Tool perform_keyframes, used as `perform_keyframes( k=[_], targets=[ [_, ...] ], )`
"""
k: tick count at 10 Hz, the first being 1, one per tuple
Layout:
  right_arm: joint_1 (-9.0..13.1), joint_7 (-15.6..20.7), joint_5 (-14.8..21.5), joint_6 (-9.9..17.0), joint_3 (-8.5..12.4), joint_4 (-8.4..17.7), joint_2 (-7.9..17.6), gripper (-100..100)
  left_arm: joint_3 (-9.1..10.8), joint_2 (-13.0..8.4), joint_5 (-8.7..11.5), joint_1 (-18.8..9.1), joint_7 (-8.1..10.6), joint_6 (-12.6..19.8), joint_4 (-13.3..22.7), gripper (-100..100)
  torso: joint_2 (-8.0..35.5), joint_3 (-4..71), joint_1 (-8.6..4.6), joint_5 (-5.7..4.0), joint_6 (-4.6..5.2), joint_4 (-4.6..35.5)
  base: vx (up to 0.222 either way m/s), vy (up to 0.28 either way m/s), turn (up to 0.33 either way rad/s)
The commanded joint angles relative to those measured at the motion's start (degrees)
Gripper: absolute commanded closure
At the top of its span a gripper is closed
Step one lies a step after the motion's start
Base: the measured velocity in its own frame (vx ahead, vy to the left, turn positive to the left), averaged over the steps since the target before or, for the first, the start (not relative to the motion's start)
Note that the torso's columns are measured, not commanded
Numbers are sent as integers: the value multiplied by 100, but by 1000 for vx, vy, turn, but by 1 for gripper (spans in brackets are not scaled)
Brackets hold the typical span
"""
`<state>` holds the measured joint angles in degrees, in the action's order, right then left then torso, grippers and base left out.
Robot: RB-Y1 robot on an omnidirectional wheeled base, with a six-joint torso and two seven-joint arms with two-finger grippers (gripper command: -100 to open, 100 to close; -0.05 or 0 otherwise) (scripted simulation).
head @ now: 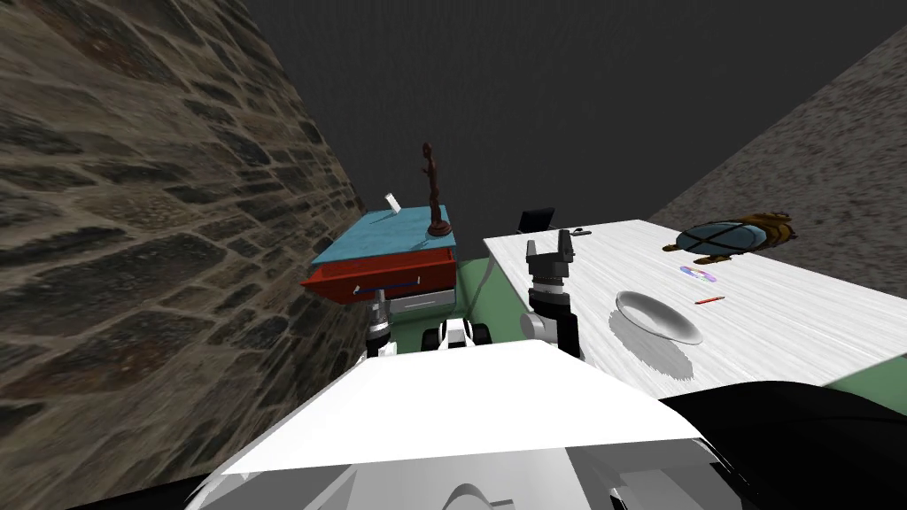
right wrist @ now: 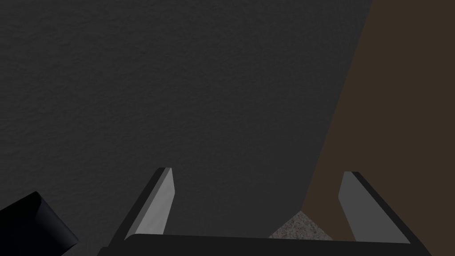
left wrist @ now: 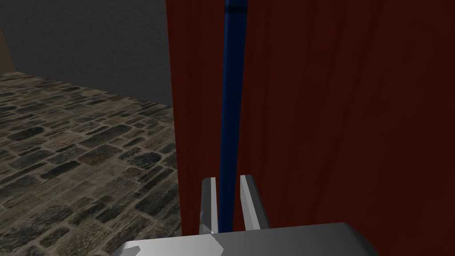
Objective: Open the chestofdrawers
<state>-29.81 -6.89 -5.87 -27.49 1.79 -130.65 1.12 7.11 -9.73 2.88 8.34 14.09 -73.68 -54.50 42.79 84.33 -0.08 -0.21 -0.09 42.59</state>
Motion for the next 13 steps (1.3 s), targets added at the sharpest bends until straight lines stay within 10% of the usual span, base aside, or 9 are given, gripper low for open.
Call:
perform_keyframes(
  k=[1, 5, 6, 13],
  targets=[
    [0, 0, 0, 0, 0, 0, 0, 0, -4, -22, 0, 31, 30, -7, -45, 100, 5, -3, -10, -6, -2, 5, -101, -27, 11],
    [0, 0, 0, 0, 0, 0, 0, 0, -16, -125, 0, 212, 189, -132, -232, 100, -10, 6, -7, -6, 2, 3, -180, -29, 36],
    [0, 0, 0, 0, 0, 0, 0, 0, 3, -210, 26, 84, 236, 196, -267, -100, -7, 7, -4, -12, -6, 8, -135, -34, 12],
    [-2, 0, 0, 0, 0, 0, 0, 0, 132, -554, 151, -291, 460, 1005, -648, -100, -42, 18, 6, 20, 9, -28, -48, -38, 4]
  ],
)
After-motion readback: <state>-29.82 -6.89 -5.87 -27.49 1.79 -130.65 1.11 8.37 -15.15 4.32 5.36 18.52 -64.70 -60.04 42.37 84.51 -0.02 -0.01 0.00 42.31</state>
